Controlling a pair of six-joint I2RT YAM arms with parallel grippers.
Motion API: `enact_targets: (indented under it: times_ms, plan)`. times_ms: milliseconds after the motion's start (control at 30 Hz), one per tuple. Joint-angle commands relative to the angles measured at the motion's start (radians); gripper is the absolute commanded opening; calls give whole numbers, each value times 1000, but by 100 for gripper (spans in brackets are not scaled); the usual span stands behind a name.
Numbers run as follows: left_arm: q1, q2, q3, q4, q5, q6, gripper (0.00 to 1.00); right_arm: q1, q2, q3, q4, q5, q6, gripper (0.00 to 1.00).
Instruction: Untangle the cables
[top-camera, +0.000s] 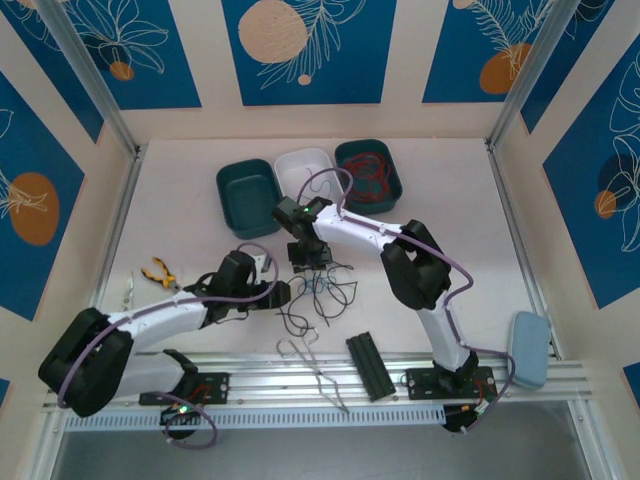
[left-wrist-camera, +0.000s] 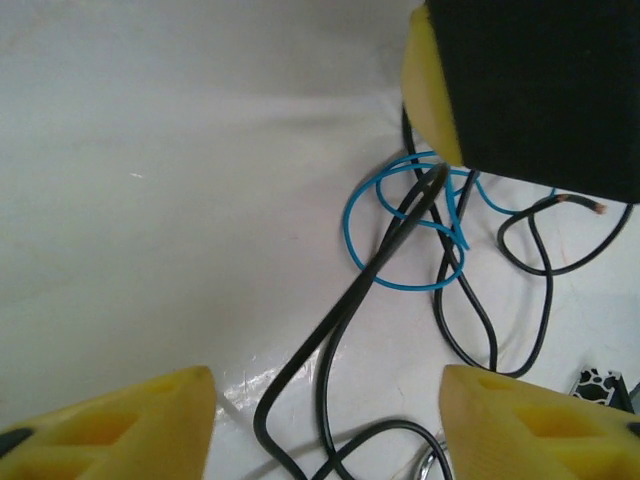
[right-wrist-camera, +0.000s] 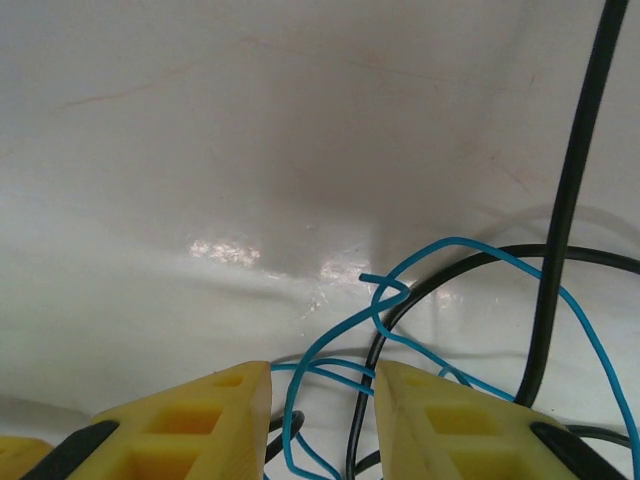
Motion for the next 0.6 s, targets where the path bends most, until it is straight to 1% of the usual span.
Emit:
enact_targets:
  times_ms: [0,33,67,100,133,200,300,367,433,567]
  plan:
    - [-14,57,9,81,35,13,49,-7,8,-8,9,-31,15,33]
    - [-14,72,12,90,35,11,46,-9,10,-12,18,-36,16,33]
    - [-14,87,13,102,33,9,40,-12,14,-15,28,-42,16,32]
    - [-14,95,14,110,28,4,34,-16,19,-16,33,-47,17,29]
    - [-13,101,15,117,25,2,31,-19,20,-16,39,-50,16,26]
    - [-14,102,19,122,12,-1,21,-26,19,-11,44,-53,13,18]
    - [-12,90,28,118,-20,0,10,-29,-3,-7,59,-49,-1,8]
    - [-13,87,35,119,-39,0,5,-33,-23,1,64,-47,-11,0]
    - [-13,89,44,127,-48,0,3,-35,-52,10,63,-37,-21,0]
    - [-12,111,70,159,-59,0,3,-33,-140,16,73,-8,-38,0]
